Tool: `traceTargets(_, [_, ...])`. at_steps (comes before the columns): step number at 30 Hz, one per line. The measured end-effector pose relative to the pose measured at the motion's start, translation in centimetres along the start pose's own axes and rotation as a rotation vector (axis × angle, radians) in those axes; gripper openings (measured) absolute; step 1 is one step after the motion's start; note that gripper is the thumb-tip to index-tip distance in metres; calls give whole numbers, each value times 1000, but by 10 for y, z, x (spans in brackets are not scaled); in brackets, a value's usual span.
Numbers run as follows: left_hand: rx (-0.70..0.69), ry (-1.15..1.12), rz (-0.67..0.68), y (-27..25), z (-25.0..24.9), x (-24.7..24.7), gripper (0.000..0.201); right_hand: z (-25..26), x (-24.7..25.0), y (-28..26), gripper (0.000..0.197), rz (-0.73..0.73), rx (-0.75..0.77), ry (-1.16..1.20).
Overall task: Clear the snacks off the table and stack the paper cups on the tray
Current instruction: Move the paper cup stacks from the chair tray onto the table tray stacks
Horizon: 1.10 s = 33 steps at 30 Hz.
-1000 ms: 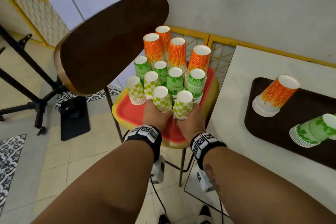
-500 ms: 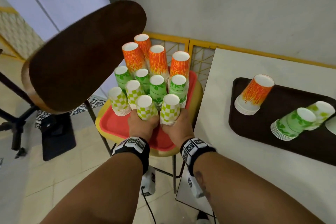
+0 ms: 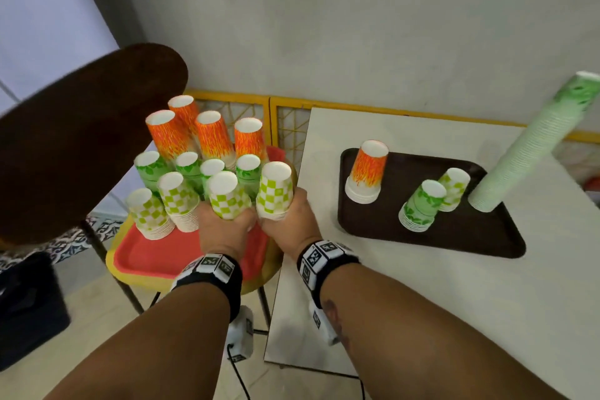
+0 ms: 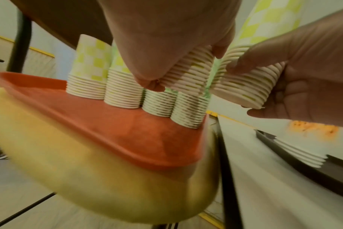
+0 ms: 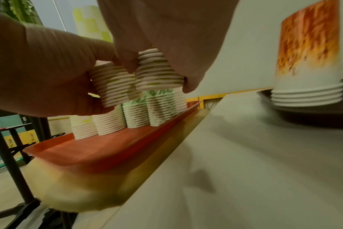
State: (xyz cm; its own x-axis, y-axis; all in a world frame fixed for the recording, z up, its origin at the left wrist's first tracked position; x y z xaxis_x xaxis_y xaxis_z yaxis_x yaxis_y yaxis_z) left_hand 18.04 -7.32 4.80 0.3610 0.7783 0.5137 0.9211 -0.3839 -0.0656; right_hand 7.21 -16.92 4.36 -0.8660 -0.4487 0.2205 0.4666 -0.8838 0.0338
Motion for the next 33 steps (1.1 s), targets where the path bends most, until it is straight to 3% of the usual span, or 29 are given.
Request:
traceTargets(6, [-134, -74, 40, -36, -67, -39, 52, 24, 79, 7, 70, -71, 107, 79])
traceTargets(9, [-188, -109, 55, -63, -115, -66, 47, 33, 140, 8, 64, -109, 178, 152])
traceTargets(13, [-267, -111, 97, -100, -171, -111, 42, 36, 231, 12, 70, -188, 203, 109])
traceTargets(20, [-261, -174, 129, -160, -232, -194, 58, 6, 362, 49, 65, -293, 174, 57])
traceTargets(25, [-285, -119, 136, -172, -239, -215, 63, -42, 393, 79, 62, -303, 75, 37])
traceTargets(29, [-298, -91, 133, -163, -241, -219, 76, -69, 391, 96, 62, -290, 53, 28])
traceTargets(33, [-323, -60, 131, -154, -249, -223, 71, -84, 381, 111, 62, -265, 18, -11])
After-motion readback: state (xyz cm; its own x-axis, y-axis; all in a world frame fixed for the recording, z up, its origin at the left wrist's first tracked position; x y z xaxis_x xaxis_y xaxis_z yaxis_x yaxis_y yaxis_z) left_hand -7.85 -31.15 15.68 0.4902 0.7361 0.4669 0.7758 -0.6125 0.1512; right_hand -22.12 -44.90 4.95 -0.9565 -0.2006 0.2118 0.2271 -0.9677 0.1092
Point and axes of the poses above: each hand's wrist, its own y-axis towards the middle knuckle, its own x-axis out of the back of the hand, z = x × y, the point moved 2 cm from there along y, towards the middle knuckle, and after that the axes turned 15 degrees about y, right-handed, at the moved point
